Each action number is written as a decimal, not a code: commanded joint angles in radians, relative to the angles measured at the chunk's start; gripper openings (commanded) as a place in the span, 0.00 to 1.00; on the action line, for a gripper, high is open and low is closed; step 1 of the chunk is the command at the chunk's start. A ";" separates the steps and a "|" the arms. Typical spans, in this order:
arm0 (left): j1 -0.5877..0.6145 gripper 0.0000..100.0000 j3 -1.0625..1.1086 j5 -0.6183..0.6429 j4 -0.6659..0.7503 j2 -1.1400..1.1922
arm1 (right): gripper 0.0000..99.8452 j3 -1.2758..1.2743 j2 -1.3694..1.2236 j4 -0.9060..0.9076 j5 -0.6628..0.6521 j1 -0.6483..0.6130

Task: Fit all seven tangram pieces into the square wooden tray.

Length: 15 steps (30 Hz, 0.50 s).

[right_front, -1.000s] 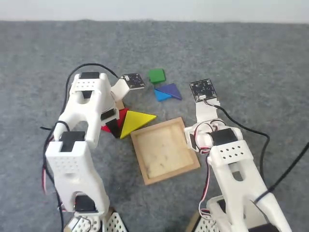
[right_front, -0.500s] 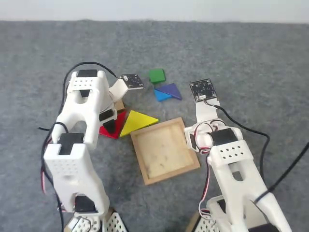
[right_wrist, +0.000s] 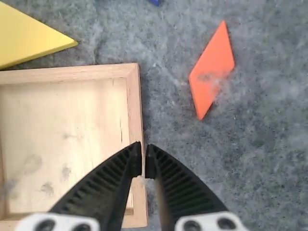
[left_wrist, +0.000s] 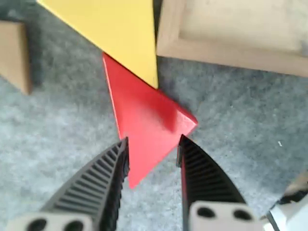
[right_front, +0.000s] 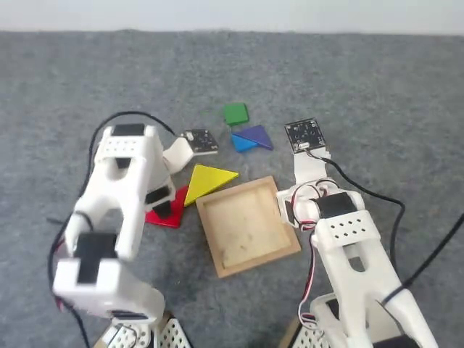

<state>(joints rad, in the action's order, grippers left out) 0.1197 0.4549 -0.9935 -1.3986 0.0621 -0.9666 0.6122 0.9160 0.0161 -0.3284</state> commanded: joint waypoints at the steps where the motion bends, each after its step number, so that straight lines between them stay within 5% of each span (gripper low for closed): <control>1: -0.009 0.15 0.108 -0.011 0.066 -0.216 | 0.03 0.011 0.001 -0.015 0.006 0.012; 8: -0.006 0.22 0.326 0.012 0.238 -0.331 | 0.03 0.011 0.001 -0.013 0.006 0.012; 15: 0.054 0.27 0.254 0.743 0.279 -0.204 | 0.03 0.011 0.001 -0.013 0.006 0.012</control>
<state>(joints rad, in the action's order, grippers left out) 0.1320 0.7756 -0.6022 -1.1362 -0.1634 -0.9666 0.6122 0.9160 0.0161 -0.3284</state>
